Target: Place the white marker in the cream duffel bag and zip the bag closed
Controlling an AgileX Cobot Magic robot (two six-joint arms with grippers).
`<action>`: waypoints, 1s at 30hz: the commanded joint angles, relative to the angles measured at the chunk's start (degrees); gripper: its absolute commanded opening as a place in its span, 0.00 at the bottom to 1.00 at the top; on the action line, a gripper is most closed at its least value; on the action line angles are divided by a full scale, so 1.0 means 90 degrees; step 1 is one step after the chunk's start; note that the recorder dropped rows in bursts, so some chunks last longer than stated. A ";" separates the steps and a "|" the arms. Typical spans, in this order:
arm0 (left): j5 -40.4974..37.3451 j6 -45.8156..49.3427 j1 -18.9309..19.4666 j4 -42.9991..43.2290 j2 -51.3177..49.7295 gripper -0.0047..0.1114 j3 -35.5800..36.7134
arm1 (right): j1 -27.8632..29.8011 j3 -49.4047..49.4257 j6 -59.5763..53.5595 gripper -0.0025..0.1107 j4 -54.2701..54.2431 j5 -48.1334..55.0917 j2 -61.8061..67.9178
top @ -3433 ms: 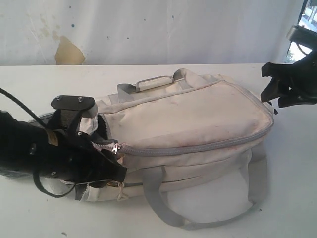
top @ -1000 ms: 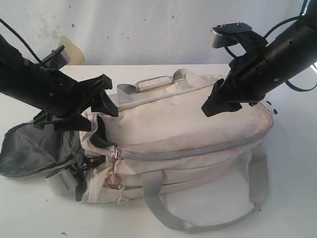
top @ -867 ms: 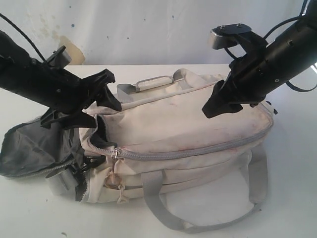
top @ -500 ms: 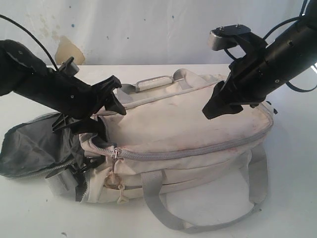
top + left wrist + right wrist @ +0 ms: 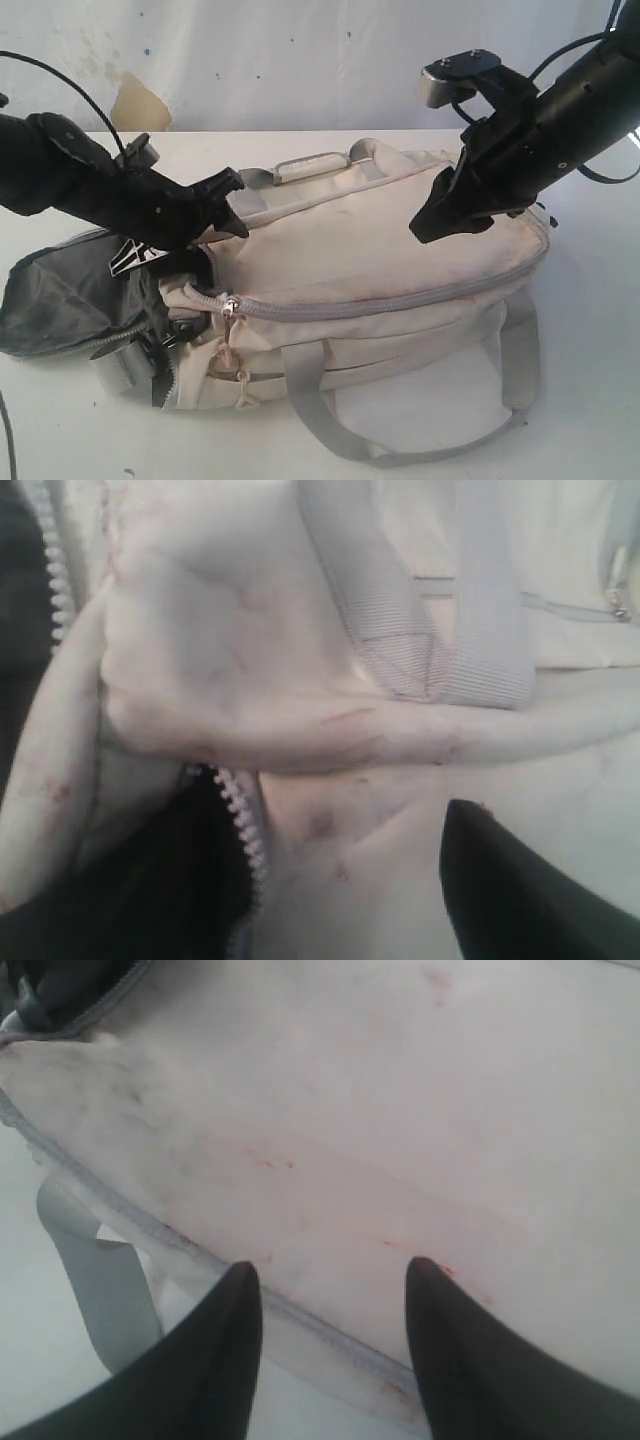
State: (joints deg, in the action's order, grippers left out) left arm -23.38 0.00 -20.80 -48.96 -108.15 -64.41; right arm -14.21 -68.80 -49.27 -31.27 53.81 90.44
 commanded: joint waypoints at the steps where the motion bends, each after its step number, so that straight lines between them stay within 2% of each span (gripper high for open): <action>1: -0.0069 0.0000 0.0011 -0.0074 -0.0252 0.67 -0.0032 | -0.0005 0.0029 -0.0155 0.40 -0.0021 0.0060 0.0005; 3: -0.0069 0.0000 0.0011 -0.0262 -0.0291 0.63 -0.0032 | -0.0005 0.0029 -0.0194 0.40 -0.0025 0.0117 0.0005; 9: 0.0056 0.0138 0.0011 -0.0432 -0.0291 0.40 -0.0032 | -0.0046 0.0029 -0.0328 0.37 -0.0180 0.0307 0.0005; 15: 0.0085 0.0143 0.0011 -0.0479 -0.0291 0.14 -0.0032 | -0.0490 0.0029 -0.1035 0.37 -0.0206 0.0408 0.0005; 18: -0.0035 0.0171 0.0011 -0.0557 -0.0280 0.06 -0.0044 | -0.0632 0.0029 -0.1393 0.37 -0.0206 0.0244 0.0005; 30: -0.0163 0.0171 0.0011 -0.0702 -0.0280 0.04 -0.0044 | -0.0674 0.0029 -0.1393 0.37 -0.0193 -0.0025 0.0005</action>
State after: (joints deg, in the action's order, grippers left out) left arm -24.03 1.41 -20.70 -54.50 -110.50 -64.51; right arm -19.98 -68.80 -61.03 -32.93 53.91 90.44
